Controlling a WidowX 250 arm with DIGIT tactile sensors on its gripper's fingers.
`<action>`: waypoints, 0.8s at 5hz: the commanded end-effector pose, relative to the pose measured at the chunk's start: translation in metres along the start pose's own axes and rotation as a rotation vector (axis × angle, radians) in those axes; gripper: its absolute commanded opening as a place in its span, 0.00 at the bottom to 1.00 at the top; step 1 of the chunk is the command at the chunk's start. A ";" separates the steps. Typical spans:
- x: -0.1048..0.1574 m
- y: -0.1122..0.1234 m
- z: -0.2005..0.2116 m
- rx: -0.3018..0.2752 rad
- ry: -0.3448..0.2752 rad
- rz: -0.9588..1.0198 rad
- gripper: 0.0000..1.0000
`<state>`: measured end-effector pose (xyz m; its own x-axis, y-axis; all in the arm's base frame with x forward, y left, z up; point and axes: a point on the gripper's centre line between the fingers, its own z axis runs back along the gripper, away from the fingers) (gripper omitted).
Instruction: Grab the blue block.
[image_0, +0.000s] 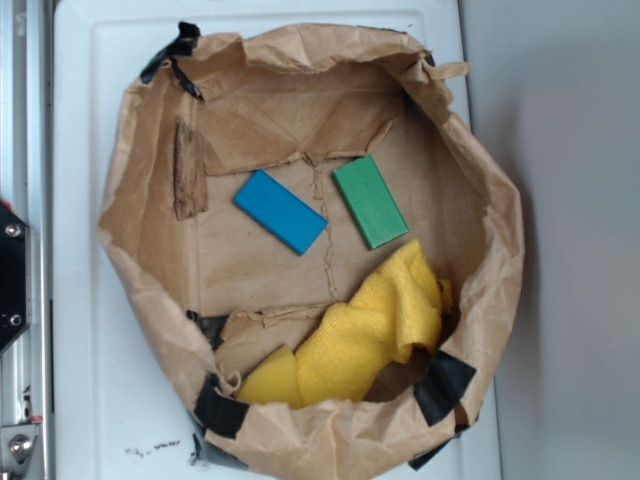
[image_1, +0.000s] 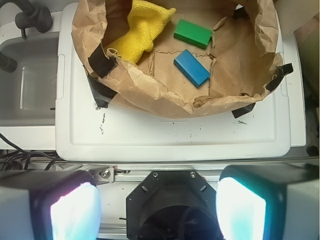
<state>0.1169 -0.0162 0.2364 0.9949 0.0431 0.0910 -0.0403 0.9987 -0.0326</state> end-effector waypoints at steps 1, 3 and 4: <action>0.000 0.000 0.000 0.000 0.000 0.000 1.00; -0.050 0.006 0.002 -0.043 -0.032 -0.066 1.00; -0.050 0.006 0.002 -0.043 -0.032 -0.066 1.00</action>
<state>0.0654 -0.0124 0.2309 0.9926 -0.0189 0.1200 0.0273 0.9973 -0.0689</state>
